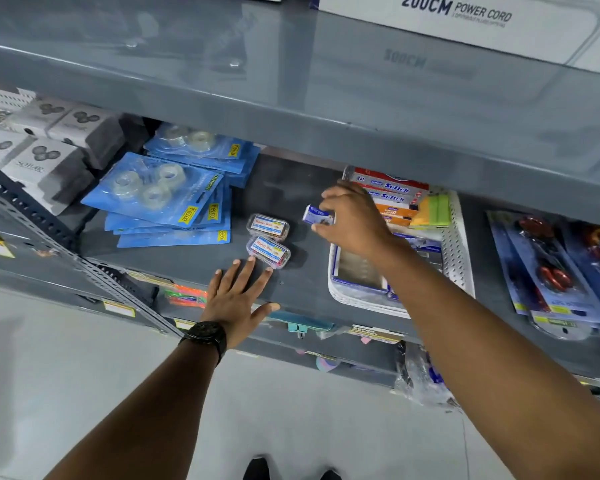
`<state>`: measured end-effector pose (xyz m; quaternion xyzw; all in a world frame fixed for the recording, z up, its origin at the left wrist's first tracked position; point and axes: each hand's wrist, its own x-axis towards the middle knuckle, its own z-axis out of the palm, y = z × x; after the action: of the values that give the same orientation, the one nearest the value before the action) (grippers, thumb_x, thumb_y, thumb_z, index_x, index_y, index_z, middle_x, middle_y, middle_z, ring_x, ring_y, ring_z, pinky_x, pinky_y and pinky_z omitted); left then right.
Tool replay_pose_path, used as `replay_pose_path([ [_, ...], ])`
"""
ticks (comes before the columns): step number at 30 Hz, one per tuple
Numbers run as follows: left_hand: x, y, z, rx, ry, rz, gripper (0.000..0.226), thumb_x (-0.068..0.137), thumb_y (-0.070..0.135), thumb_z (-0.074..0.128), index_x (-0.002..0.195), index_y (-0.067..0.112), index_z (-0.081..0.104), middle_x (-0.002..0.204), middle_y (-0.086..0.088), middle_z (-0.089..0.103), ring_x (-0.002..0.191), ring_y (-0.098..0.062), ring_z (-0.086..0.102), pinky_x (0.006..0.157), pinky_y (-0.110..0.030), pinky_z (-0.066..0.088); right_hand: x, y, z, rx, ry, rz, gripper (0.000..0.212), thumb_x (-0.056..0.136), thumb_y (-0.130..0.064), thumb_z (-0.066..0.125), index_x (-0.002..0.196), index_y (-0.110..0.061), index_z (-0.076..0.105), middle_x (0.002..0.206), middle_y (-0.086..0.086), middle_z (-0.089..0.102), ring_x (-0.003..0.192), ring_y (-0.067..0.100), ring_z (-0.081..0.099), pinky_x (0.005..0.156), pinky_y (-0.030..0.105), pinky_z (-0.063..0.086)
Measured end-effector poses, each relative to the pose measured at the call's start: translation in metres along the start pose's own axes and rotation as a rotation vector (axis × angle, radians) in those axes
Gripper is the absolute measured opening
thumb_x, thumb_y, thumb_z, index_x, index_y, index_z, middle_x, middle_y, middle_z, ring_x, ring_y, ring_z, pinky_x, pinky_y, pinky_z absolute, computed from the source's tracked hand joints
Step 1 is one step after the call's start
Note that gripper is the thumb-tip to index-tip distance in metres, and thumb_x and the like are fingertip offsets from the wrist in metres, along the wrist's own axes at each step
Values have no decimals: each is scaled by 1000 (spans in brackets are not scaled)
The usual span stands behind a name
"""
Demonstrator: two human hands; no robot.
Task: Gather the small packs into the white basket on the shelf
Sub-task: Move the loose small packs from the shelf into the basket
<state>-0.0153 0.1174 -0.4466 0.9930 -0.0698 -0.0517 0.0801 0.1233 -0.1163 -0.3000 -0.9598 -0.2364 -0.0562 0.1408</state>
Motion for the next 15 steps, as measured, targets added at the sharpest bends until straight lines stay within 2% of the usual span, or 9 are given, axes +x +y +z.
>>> replay_pose_path([
  [3, 0, -1, 0, -6, 5, -1, 78, 87, 78, 10, 154, 40, 11, 166, -1, 8, 151, -30, 7, 120, -54, 7, -29, 26, -25, 37, 92, -25, 31, 68, -31, 81, 90, -11, 78, 107, 9, 72, 108, 29, 62, 99, 29, 38],
  [5, 0, 0, 0, -3, 4, -8, 78, 86, 79, 8, 154, 40, 9, 166, 0, 6, 151, -30, 6, 120, -53, 5, -55, 51, -37, 51, 69, 13, 35, 67, -31, 84, 95, -11, 77, 109, 10, 72, 110, 30, 61, 100, 30, 38],
  [9, -1, -1, 1, -7, -7, -20, 77, 86, 79, 4, 154, 42, 3, 166, 1, 1, 152, -29, 2, 121, -51, 2, -107, 101, -50, -26, -138, 164, 43, 71, -38, 81, 108, -17, 76, 125, 5, 66, 127, 29, 50, 112, 38, 34],
  [12, -1, 0, 1, -12, 12, -15, 78, 87, 78, 7, 154, 39, 13, 165, -2, 11, 151, -32, 10, 120, -54, 8, -137, 123, -56, -155, -273, 226, 43, 75, -44, 77, 114, -27, 73, 138, -2, 58, 140, 26, 35, 117, 39, 24],
  [15, -1, 0, 1, -6, 25, -9, 77, 89, 76, 11, 154, 36, 22, 163, -4, 21, 148, -34, 19, 118, -56, 15, -154, 131, -57, -308, -409, 233, 44, 78, -51, 70, 119, -35, 69, 147, -6, 48, 147, 24, 21, 120, 47, 14],
])
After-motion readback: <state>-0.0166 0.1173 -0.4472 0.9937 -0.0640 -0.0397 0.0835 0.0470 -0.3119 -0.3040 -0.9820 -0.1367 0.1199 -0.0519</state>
